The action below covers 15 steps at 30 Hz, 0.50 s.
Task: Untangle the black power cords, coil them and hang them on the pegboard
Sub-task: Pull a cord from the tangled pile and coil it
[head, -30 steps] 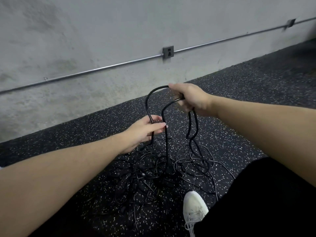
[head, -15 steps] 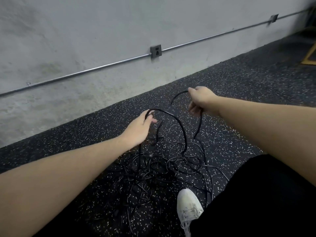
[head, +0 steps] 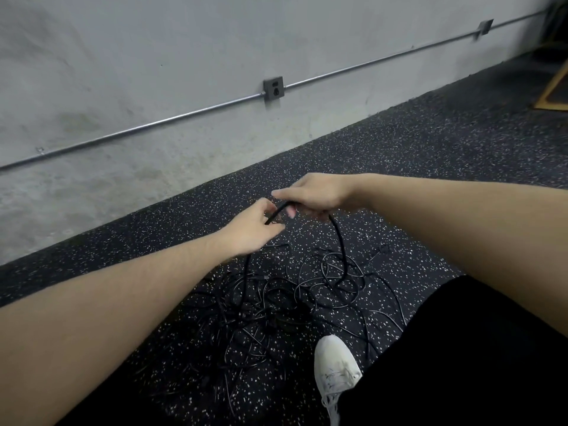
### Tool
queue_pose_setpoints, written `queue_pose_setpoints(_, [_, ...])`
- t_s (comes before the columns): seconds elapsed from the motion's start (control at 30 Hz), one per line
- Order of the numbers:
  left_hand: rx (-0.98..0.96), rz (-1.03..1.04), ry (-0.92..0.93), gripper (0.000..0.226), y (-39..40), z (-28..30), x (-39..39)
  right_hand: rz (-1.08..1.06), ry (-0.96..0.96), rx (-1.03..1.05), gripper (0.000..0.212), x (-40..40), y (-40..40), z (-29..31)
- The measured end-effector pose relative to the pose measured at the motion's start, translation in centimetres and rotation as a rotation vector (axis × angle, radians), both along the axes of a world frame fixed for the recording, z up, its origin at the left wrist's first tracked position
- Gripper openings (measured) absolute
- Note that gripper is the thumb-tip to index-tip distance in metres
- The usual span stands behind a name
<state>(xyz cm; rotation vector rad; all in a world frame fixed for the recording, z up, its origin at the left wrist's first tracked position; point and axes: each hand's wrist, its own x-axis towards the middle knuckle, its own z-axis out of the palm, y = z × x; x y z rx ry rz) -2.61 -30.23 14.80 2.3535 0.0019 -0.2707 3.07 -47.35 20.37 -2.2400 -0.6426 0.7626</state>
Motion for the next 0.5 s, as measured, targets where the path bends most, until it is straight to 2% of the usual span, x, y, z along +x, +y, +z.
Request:
queue_pose_setpoints(0.07, [-0.047, -0.061, 0.052, 0.01, 0.2, -0.2, -0.5, -0.038, -0.084, 0.061, 0.047, 0.3, 0.0, 0.3])
queue_pose_setpoints(0.13, [0.001, -0.132, 0.101, 0.01, 0.6, -0.4, -1.2, -0.12, -0.053, 0.195, 0.046, 0.8, -0.4, 0.2])
queue_pose_setpoints(0.2, [0.09, -0.202, 0.177, 0.013, 1.4, -0.8, -2.0, -0.207, -0.038, 0.314, 0.046, 1.2, -1.0, 0.3])
queue_pose_setpoints(0.27, [0.065, -0.216, 0.271, 0.017, 2.6, -1.5, -2.6, -0.272, -0.026, 0.399, 0.044, 1.6, -2.0, 0.4])
queue_pose_setpoints(0.33, [0.037, -0.191, 0.258, 0.026, 3.8, -2.4, -3.0, -0.324, -0.001, 0.446, 0.039, 1.9, -2.8, 0.2])
queue_pose_setpoints(0.4, [0.068, -0.14, 0.159, 0.028, 4.2, -2.4, -2.8, -0.405, -0.05, 0.415, 0.033, 2.3, -3.2, -0.3])
queue_pose_setpoints(0.43, [0.087, -0.112, 0.103, 0.026, 4.2, -2.2, -2.5, -0.444, -0.137, 0.341, 0.03, 2.7, -3.2, -0.7])
queue_pose_setpoints(0.5, [0.074, -0.031, 0.01, 0.026, 3.8, -1.0, -1.8, -0.447, -0.384, 0.074, 0.022, 3.0, -3.3, -1.2])
